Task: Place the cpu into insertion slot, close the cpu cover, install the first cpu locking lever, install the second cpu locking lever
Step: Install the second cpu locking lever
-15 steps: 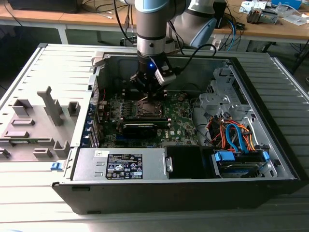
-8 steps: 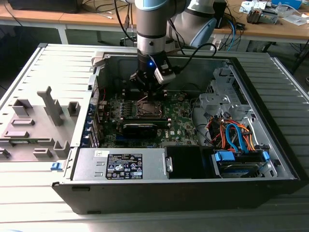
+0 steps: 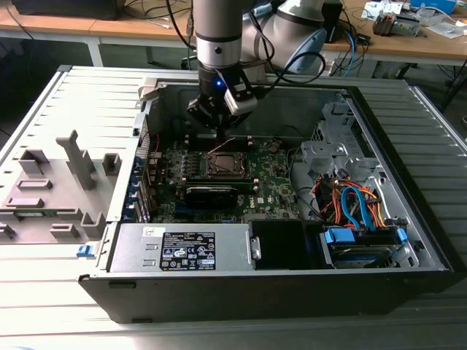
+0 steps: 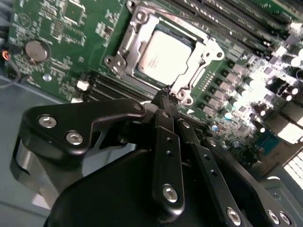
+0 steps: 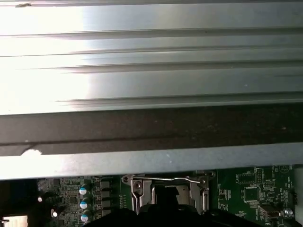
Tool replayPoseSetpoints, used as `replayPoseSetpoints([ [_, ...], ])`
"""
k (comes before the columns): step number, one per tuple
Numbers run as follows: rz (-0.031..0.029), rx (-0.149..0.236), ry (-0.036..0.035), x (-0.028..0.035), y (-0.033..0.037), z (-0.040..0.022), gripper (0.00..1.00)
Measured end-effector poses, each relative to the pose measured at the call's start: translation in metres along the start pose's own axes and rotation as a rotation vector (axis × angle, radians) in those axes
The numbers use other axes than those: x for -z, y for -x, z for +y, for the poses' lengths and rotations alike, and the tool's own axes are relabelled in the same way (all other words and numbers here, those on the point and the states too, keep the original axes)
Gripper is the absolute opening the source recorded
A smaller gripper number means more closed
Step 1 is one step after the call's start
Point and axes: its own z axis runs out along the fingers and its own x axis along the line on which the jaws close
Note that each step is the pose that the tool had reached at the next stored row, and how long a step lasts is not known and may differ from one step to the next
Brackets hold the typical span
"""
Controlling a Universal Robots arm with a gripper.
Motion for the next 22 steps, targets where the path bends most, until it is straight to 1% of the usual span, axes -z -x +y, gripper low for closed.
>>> replayPoseSetpoints([
  [1, 0.0002, 0.000, 0.0068, -0.0008, -0.0006, 0.0000, 0.11],
  [4, 0.0003, 0.000, 0.0106, -0.0051, -0.0013, 0.0002, 0.11],
  [10, 0.0004, -0.001, 0.0113, -0.0124, -0.0020, 0.0005, 0.11],
  [13, 0.0004, 0.000, 0.0117, -0.0150, -0.0040, 0.0008, 0.11],
  [15, 0.0001, 0.009, 0.0126, -0.0167, -0.0062, 0.0012, 0.11],
  [17, 0.0001, 0.012, 0.0148, -0.0187, -0.0065, 0.0033, 0.11],
  [20, 0.0001, 0.012, 0.0152, -0.0206, -0.0068, 0.0066, 0.11],
  [22, -0.0003, 0.023, 0.0157, -0.0220, -0.0073, 0.0080, 0.11],
])
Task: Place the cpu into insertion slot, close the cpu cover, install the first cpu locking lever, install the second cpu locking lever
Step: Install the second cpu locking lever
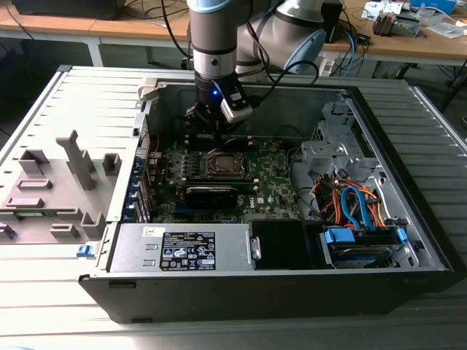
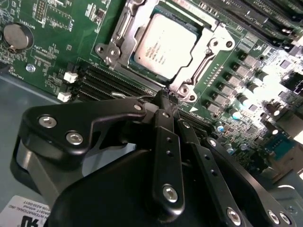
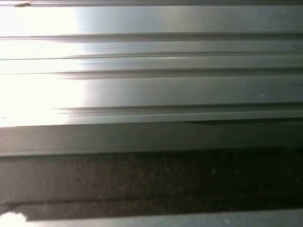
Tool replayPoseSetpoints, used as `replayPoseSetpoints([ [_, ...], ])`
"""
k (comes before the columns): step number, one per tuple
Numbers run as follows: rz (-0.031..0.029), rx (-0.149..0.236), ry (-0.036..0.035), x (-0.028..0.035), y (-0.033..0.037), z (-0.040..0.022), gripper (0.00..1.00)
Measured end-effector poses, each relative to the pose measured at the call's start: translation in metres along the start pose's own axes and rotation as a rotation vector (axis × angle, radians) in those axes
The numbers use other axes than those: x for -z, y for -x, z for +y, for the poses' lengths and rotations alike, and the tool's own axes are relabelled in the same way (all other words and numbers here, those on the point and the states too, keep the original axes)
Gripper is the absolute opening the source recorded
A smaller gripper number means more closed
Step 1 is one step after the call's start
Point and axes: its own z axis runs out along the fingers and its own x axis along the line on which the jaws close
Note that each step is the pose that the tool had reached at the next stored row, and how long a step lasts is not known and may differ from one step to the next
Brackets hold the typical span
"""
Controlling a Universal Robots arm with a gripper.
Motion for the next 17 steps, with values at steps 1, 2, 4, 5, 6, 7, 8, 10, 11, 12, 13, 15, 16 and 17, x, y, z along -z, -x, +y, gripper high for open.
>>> replayPoseSetpoints([
  [1, -0.0002, 0.007, 0.0004, -0.0005, -0.0002, 0.0006, 0.11],
  [2, -0.0004, 0.014, 0.0009, -0.0012, -0.0004, 0.0012, 0.11],
  [4, -0.0005, 0.021, 0.0016, -0.0024, -0.0005, 0.0030, 0.11],
  [5, -0.0006, 0.021, 0.0031, -0.0032, -0.0005, 0.0043, 0.11],
  [6, -0.0004, 0.020, 0.0059, -0.0041, -0.0007, 0.0062, 0.11],
  [7, 0.0006, 0.021, 0.0062, -0.0050, -0.0009, 0.0068, 0.11],
  [8, 0.0005, 0.021, 0.0063, -0.0055, -0.0010, 0.0067, 0.11],
  [10, 0.0008, 0.020, 0.0061, -0.0062, -0.0008, 0.0068, 0.11],
  [11, 0.0007, 0.020, 0.0064, -0.0069, 0.0010, 0.0067, 0.11],
  [12, 0.0005, 0.020, 0.0065, -0.0078, 0.0030, 0.0068, 0.11],
  [13, 0.0002, 0.020, 0.0067, -0.0083, 0.0042, 0.0069, 0.11],
  [15, 0.0000, 0.020, 0.0074, -0.0101, 0.0088, 0.0073, 0.11],
  [16, -0.0001, 0.020, 0.0074, -0.0106, 0.0105, 0.0074, 0.11],
  [17, -0.0002, 0.020, 0.0075, -0.0110, 0.0117, 0.0075, 0.11],
])
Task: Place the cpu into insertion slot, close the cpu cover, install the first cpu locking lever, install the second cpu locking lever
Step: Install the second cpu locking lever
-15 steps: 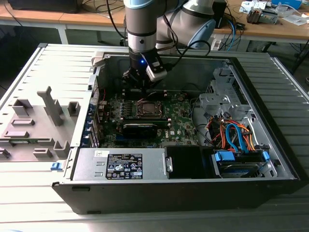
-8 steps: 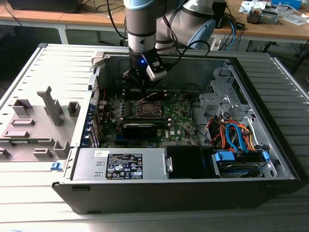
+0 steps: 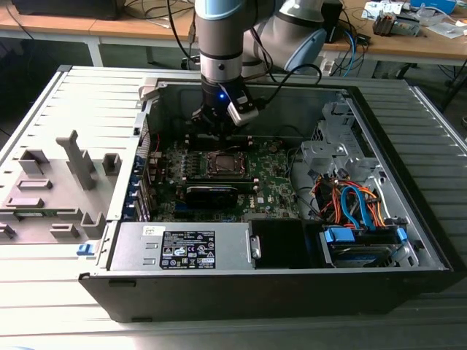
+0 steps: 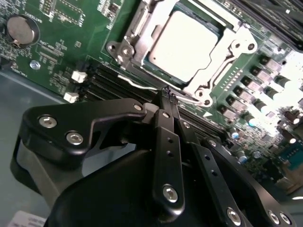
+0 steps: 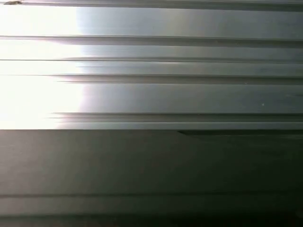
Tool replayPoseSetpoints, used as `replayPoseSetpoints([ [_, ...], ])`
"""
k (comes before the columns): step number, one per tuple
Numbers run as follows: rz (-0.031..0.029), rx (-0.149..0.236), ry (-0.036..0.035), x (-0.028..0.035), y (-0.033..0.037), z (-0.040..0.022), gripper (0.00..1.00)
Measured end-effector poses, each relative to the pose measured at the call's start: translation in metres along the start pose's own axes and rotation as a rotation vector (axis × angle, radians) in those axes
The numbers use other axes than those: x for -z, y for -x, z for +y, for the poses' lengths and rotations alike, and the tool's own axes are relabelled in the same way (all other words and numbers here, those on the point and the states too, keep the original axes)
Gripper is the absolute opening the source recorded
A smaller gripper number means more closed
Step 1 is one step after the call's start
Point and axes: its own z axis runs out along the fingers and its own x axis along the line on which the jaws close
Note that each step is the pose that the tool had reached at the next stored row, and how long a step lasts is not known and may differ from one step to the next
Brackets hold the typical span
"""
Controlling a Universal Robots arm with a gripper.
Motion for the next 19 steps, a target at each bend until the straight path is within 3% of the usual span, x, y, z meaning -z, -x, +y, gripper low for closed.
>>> replayPoseSetpoints([
  [4, 0.0001, 0.003, 0.0000, -0.0018, 0.0047, 0.0000, 0.11],
  [19, 0.0005, 0.020, 0.0002, -0.0053, 0.0117, -0.0004, 0.11],
])
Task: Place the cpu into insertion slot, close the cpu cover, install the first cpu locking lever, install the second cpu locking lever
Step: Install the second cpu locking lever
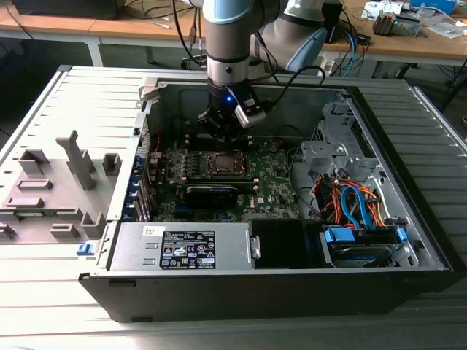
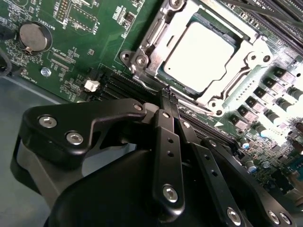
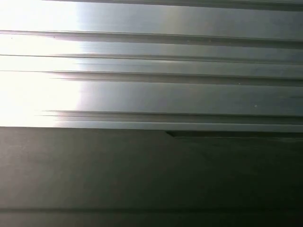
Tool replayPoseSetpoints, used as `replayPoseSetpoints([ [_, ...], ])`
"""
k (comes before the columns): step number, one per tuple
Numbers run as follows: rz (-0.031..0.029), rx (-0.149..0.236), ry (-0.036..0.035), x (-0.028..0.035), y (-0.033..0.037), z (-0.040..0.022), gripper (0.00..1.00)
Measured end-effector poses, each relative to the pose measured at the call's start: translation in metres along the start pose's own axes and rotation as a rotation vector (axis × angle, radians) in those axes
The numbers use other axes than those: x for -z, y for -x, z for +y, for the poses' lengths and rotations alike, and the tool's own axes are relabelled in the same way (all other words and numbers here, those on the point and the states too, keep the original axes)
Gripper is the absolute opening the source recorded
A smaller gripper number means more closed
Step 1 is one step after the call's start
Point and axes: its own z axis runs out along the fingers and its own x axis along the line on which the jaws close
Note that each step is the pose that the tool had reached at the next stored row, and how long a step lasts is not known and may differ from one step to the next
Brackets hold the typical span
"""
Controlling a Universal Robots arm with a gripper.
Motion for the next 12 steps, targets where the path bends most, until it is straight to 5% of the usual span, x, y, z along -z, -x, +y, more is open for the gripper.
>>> replayPoseSetpoints([
  [12, 0.0010, 0.003, 0.0084, -0.0029, 0.0086, -0.0003, 0.11],
])
